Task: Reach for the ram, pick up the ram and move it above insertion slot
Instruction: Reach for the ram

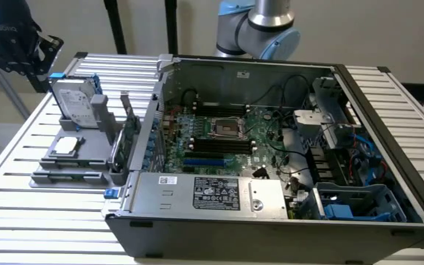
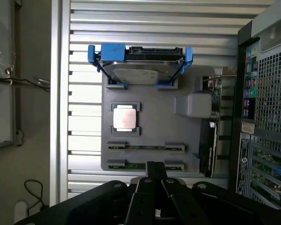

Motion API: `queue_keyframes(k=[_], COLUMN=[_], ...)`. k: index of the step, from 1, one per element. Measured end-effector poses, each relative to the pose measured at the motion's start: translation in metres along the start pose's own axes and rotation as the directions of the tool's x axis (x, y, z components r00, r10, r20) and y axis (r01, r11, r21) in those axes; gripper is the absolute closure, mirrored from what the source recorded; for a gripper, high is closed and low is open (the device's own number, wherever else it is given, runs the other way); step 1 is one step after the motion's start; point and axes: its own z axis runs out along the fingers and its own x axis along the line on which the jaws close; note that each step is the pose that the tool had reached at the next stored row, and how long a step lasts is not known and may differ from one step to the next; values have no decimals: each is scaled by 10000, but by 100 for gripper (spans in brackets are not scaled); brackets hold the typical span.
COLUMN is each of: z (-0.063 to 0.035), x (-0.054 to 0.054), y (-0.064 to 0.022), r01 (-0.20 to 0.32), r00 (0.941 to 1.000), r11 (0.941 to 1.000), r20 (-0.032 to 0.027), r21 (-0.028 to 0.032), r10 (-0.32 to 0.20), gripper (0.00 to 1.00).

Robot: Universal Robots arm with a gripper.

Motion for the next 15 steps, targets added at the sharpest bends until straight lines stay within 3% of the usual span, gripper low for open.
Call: queue_keyframes(k=[6,15], z=[1,8], x=[1,5], y=[-19,-262], r01=[1,-1], r00=[10000,10000], r11=[10000,10000], r20=[0,1], r21=[-2,-13], r10=[-1,1], gripper=[89,89])
